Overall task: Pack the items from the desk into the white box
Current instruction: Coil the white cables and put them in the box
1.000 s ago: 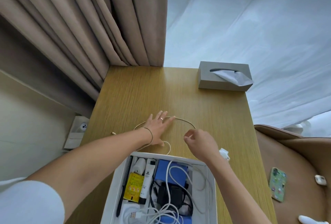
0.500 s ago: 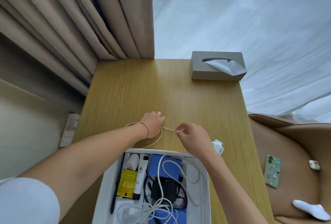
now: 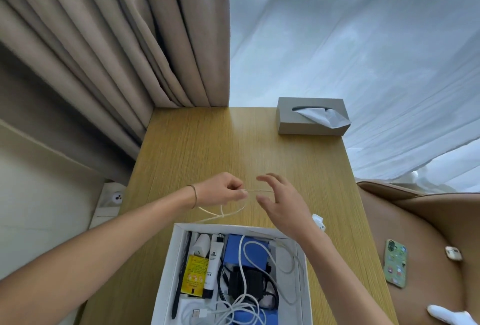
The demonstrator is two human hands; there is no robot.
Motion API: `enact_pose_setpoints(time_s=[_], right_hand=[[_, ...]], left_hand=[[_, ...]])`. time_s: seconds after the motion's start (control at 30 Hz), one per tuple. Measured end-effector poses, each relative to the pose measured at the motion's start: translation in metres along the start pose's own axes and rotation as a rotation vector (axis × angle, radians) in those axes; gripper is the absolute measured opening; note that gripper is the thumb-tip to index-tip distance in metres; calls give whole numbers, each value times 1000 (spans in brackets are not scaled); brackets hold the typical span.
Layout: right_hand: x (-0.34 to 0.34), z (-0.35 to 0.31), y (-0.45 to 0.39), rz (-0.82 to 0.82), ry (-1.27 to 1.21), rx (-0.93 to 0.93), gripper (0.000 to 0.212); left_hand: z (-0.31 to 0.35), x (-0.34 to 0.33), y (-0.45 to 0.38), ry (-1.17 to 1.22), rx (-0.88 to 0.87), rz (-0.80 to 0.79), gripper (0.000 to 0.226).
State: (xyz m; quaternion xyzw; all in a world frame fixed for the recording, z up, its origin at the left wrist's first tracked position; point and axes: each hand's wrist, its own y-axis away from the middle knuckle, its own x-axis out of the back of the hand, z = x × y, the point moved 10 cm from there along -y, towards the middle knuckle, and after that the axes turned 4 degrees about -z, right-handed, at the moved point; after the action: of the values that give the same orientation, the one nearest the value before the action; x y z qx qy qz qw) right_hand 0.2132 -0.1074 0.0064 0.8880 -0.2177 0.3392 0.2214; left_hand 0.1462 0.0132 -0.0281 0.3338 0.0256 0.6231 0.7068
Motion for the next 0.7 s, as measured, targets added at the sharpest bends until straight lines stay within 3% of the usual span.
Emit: enact_pose_setpoints(time_s=[0.07,0.17,0.37,0.53,0.7], right_hand=[[-6,-16,2,-82,-17,47,52],[-7,-37,7,-134,-219,83,46],[6,-78,17,-105,-607,147,37],[6,-114,22,-41,-765,256,36],[-9,-135,30,-25,-881,226,31]], left_hand=[[23,5,21,55,-99,41,36],[52,17,49,111,-227,148,36],[87,58,106,368,-384,487,31],[112,64,128,855,-546,483,36],[112,65,136,1283,-598,507,37]])
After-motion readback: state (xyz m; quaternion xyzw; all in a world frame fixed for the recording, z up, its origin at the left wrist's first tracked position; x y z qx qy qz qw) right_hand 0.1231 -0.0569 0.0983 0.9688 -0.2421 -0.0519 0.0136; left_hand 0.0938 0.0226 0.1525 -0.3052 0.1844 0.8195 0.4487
